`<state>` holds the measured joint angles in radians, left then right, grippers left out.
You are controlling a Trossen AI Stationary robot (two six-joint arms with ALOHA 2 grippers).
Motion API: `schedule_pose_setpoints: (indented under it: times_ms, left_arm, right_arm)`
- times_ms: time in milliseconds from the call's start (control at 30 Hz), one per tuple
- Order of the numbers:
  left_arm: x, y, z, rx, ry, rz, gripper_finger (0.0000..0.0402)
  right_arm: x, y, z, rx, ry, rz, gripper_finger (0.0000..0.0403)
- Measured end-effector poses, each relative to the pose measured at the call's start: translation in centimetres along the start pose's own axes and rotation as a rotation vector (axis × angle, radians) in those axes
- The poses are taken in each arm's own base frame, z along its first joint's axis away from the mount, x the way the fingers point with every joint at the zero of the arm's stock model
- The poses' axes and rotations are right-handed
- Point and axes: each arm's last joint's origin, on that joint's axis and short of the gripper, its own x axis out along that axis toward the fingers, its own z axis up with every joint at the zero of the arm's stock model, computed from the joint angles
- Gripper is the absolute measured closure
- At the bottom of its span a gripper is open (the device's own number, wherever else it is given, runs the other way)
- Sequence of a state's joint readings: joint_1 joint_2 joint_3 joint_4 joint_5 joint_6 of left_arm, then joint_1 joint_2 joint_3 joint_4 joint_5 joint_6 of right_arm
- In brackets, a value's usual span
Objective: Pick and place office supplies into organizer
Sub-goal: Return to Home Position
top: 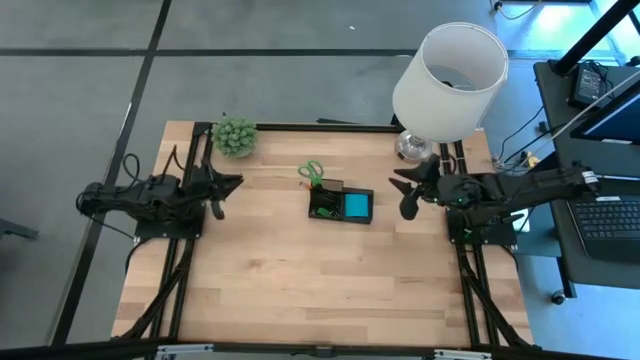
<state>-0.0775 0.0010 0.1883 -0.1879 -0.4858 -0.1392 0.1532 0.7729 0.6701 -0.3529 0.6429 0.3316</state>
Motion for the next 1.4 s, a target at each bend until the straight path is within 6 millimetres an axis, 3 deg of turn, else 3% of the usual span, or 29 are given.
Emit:
schedule_pose_setpoints:
  times_ms: [433,833,1133,1400]
  left_arm:
    - [0.5,2.3,0.4,0.044,-0.035,0.239,0.0355]
    - [0.5,3.8,0.9,0.052,-0.093,0.346,0.0355]
    - [1.6,5.1,-2.8,-0.035,-0.045,0.352,0.0355]
    - [1.7,5.7,-2.9,-0.006,-0.118,0.368,0.0355]
  right_arm:
    - [-0.6,-3.1,-6.1,0.127,-0.184,-0.098,0.0263]
    - [-2.3,-5.2,-7.4,0.157,-0.323,-0.158,0.0263]
    - [-2.4,-6.5,-7.8,0.157,-0.309,-0.253,0.0263]
    - [-2.0,-7.0,-8.0,0.162,-0.299,-0.279,0.0263]
